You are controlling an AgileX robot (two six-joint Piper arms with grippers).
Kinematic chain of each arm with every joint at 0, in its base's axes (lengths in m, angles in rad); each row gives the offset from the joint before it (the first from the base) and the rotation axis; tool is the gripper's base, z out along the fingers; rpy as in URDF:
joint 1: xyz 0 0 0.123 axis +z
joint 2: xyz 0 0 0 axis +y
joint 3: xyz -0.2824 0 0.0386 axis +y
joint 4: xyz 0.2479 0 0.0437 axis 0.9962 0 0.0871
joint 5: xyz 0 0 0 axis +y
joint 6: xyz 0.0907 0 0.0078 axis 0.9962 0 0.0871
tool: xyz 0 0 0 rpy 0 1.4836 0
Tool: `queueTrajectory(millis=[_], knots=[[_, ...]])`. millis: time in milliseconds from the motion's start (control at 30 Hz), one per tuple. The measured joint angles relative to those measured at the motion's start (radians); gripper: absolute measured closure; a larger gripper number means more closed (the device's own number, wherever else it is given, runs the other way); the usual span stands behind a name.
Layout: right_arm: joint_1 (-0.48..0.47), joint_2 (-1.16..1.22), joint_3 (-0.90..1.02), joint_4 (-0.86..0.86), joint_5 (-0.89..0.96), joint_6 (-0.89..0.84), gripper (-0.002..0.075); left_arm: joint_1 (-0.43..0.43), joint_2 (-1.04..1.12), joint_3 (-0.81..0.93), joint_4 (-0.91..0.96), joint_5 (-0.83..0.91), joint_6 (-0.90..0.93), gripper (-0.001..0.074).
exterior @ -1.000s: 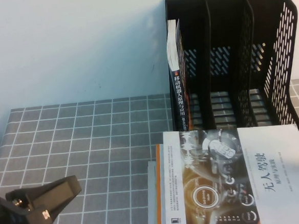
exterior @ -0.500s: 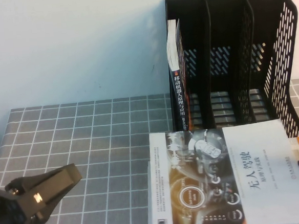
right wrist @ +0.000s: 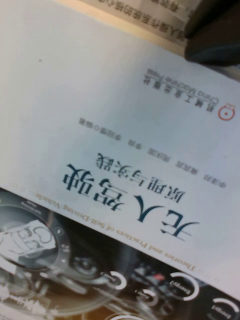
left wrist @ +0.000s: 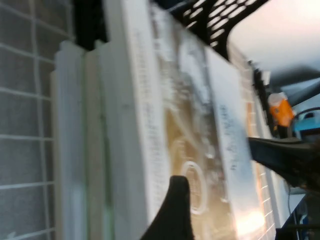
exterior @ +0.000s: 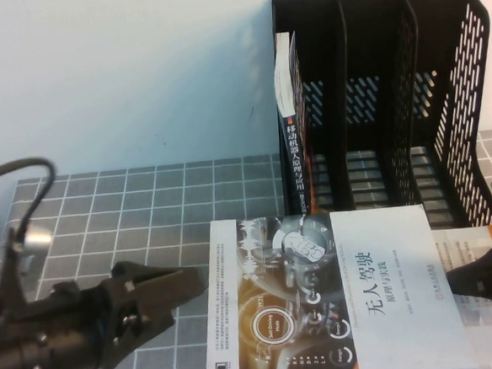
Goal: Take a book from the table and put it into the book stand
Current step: Push book with right arm, then pick up the book with your left arm
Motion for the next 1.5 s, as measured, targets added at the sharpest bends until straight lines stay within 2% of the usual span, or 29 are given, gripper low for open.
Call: queueTrajectory(millis=[367, 567, 900, 1033, 1133, 1333, 1367, 1500], knots=[[0.0, 0.002, 0.0, 0.002, 0.002, -0.047, 0.0729, 0.0, 0.32, -0.141, -0.008, 0.036, 0.081, 0.0114], [0.0, 0.002, 0.0, 0.002, 0.002, -0.052, 0.0729, 0.0, 0.469, -0.202, -0.014, 0.18, 0.106, 0.0114], [0.0, 0.002, 0.0, 0.004, 0.004, -0.072, 0.0729, 0.0, 0.625, -0.242, -0.023, 0.312, 0.189, 0.013], [0.0, 0.002, 0.0, 0.004, 0.004, -0.076, 0.0729, 0.0, 0.648, -0.249, -0.027, 0.345, 0.215, 0.0216], [0.0, 0.004, 0.0, 0.004, 0.004, -0.079, 0.0729, 0.0, 0.648, -0.251, -0.027, 0.356, 0.244, 0.0323], [0.0, 0.004, 0.0, 0.012, 0.009, -0.083, 0.0729, 0.005, 0.653, -0.251, -0.023, 0.356, 0.299, 0.0619], [0.0, 0.004, 0.0, 0.016, 0.01, -0.09, 0.0729, 0.011, 0.653, -0.251, -0.023, 0.363, 0.304, 0.0638], [0.002, -0.018, 0.0, 0.02, 0.029, -0.134, 0.0729, 0.051, 0.653, -0.275, 0.013, 0.375, 0.296, 0.0638]])
